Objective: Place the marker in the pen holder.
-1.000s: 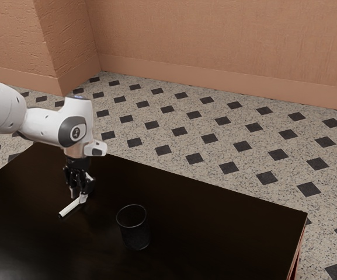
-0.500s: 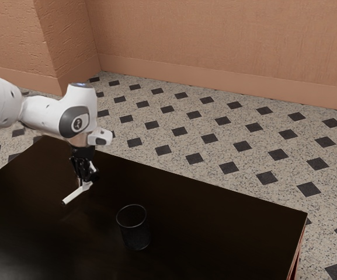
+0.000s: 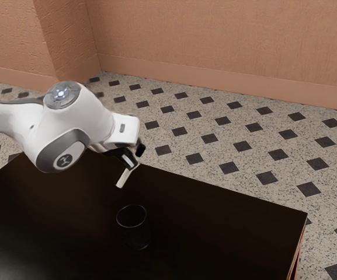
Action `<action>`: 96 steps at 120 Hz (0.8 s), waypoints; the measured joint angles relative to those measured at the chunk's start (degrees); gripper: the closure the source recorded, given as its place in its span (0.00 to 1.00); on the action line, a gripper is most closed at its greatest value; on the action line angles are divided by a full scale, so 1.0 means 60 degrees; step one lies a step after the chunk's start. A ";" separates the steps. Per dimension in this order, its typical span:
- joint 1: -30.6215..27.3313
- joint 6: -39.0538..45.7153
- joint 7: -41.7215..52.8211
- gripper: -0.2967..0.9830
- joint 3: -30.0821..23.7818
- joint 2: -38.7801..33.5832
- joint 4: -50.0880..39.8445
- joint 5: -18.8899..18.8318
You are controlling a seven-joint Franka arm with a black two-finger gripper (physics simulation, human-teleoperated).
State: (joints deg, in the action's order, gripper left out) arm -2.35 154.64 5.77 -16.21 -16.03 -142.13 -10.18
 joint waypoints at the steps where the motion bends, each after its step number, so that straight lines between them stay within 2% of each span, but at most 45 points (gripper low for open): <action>1: 0.0001 0.0037 -0.0075 0.85 -0.0063 -0.0028 -0.0045 0.0003; 10: -0.0015 0.0311 -0.0779 0.85 -0.0586 -0.0398 -0.0556 0.0029; 24: -0.0111 0.0573 -0.1795 0.85 -0.0929 -0.0742 -0.1052 0.0056; 49: -0.0328 0.0778 -0.3201 0.85 -0.1120 -0.0809 -0.1267 0.0082; 81: -0.0714 0.0870 -0.4400 0.85 -0.1265 -0.0306 -0.1393 0.0099; 96: -0.0720 0.0758 -0.4741 0.64 -0.1346 -0.0278 -0.1371 0.0157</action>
State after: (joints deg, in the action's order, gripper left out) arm -6.67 159.19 -22.68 -24.29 -17.70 -150.35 -9.23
